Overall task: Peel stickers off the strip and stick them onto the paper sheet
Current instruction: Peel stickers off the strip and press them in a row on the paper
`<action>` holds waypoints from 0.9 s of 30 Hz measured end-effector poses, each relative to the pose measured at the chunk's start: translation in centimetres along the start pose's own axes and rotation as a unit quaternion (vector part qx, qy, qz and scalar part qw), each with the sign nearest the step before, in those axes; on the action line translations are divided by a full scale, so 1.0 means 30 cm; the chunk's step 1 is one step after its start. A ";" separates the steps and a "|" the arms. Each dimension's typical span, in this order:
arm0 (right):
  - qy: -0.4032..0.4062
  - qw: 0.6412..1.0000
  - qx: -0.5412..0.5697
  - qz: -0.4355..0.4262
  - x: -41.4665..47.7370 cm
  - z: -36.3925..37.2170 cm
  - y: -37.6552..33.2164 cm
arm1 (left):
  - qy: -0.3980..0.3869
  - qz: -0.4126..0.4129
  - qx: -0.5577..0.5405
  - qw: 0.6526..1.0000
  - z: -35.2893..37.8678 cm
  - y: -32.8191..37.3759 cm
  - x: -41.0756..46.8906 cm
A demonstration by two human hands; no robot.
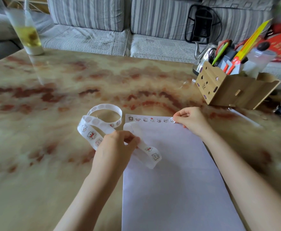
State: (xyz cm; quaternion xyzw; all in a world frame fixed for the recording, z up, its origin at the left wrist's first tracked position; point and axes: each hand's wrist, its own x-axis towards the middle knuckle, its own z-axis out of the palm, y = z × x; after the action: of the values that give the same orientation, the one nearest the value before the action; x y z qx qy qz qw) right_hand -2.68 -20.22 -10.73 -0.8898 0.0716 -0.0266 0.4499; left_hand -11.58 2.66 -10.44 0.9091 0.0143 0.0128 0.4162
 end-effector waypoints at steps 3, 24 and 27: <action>0.003 1.000 0.002 -0.006 0.004 0.002 0.004 | 0.001 0.000 0.000 1.000 -0.001 0.001 -0.001; 0.039 0.998 0.000 -0.042 0.019 0.023 0.050 | 0.003 -0.007 0.005 1.000 -0.004 0.007 -0.003; 0.034 0.999 0.001 -0.027 0.021 0.021 0.048 | 0.001 -0.005 0.003 1.000 -0.003 0.008 -0.003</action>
State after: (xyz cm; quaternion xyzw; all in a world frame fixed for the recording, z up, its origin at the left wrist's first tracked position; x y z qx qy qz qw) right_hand -2.13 -20.65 -12.28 -0.8896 0.0623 -0.0688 0.4473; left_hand -11.65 2.57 -10.19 0.9101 0.0196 0.0118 0.4138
